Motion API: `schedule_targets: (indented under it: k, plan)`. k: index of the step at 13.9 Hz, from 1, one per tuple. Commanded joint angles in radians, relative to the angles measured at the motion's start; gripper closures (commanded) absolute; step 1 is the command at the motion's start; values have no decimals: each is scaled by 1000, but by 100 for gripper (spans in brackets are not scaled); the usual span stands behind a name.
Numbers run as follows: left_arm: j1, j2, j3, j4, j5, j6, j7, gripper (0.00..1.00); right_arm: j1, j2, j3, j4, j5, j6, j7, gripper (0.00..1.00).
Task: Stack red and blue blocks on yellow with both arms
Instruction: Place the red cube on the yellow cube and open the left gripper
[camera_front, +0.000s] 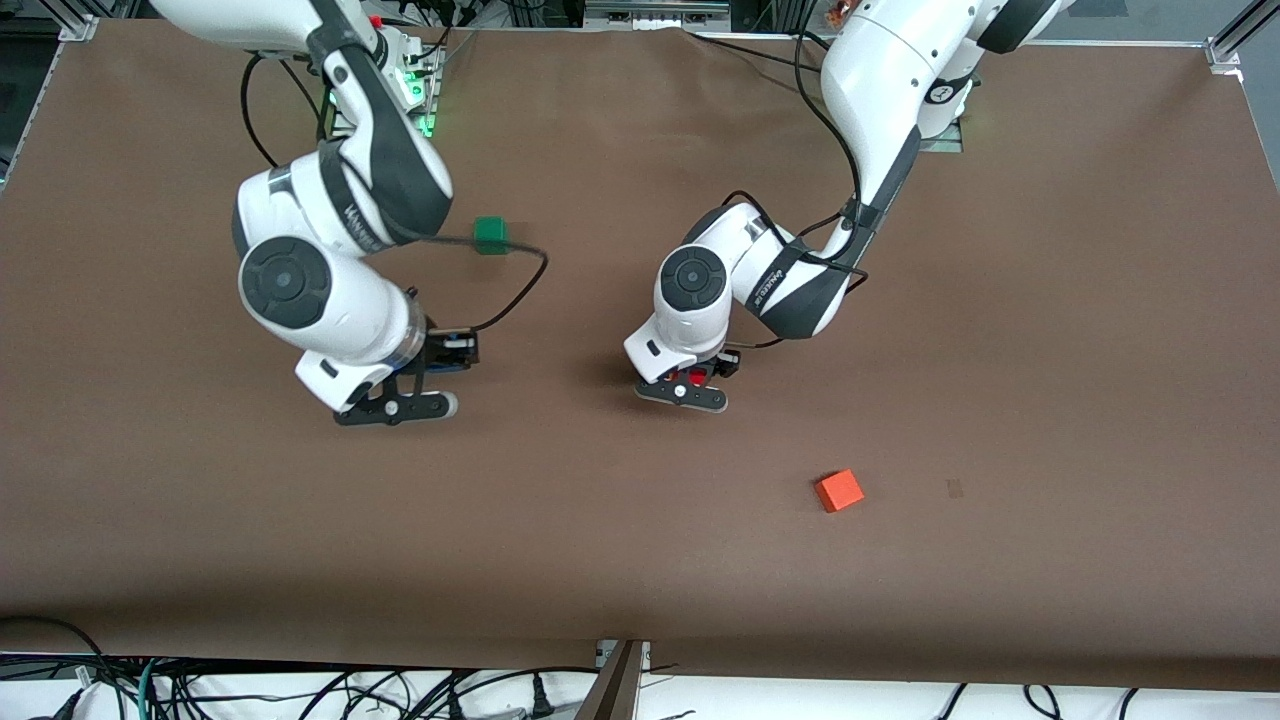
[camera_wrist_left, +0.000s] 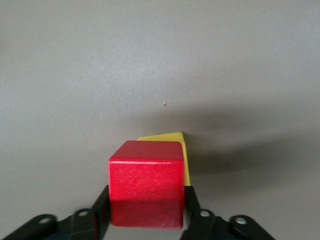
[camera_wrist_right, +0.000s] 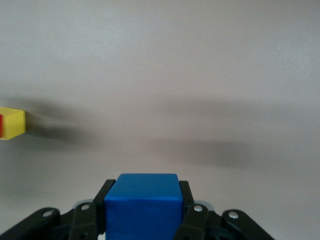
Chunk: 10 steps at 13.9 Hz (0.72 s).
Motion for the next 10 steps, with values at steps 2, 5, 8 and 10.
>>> schedule_targets:
  k: [2,5,8,10]
  plan:
    - [17,-36,2,-12,5,-14,-41,0,47,24,-3,45,9,-6,75,60]
    - [61,-84,0,-7,5,-62,-31,0,74,27,-1,47,10,21,122,60]
    - [162,-175,5,-7,22,-93,-24,0,126,46,-1,47,12,87,214,60]
    - [286,-252,-4,-4,15,-93,4,0,165,63,-1,47,12,136,273,60]
